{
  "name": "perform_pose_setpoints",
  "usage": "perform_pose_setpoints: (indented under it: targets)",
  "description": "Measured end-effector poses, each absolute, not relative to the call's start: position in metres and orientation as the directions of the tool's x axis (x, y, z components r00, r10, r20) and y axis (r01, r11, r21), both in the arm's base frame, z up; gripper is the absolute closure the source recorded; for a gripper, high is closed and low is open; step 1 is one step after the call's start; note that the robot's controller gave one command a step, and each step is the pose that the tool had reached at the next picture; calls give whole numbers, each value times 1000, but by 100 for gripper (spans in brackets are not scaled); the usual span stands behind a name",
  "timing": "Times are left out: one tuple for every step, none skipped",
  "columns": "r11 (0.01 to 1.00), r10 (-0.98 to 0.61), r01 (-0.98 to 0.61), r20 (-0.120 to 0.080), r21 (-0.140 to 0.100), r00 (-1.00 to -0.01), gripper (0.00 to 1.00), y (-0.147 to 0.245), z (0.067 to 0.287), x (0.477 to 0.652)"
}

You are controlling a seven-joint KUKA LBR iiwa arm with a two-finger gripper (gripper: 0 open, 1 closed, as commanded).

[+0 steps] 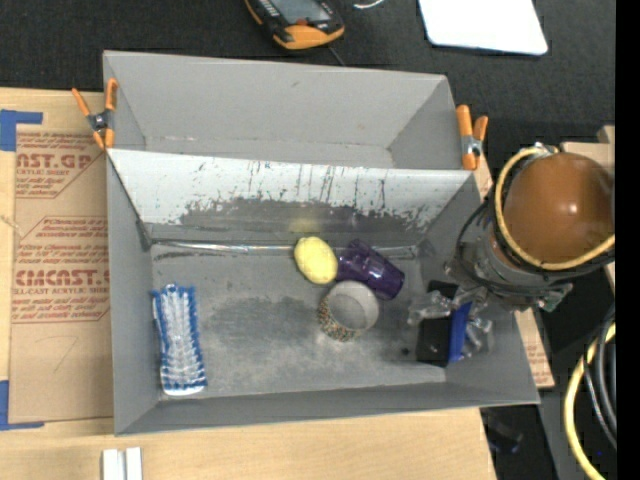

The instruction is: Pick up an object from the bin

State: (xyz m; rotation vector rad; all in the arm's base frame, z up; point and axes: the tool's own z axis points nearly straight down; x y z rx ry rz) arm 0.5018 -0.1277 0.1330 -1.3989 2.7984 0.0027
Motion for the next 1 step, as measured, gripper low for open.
perform_pose_setpoints:
  targets:
    - [600,-800,-800,-14,-3,-600,100,-126,152,502]
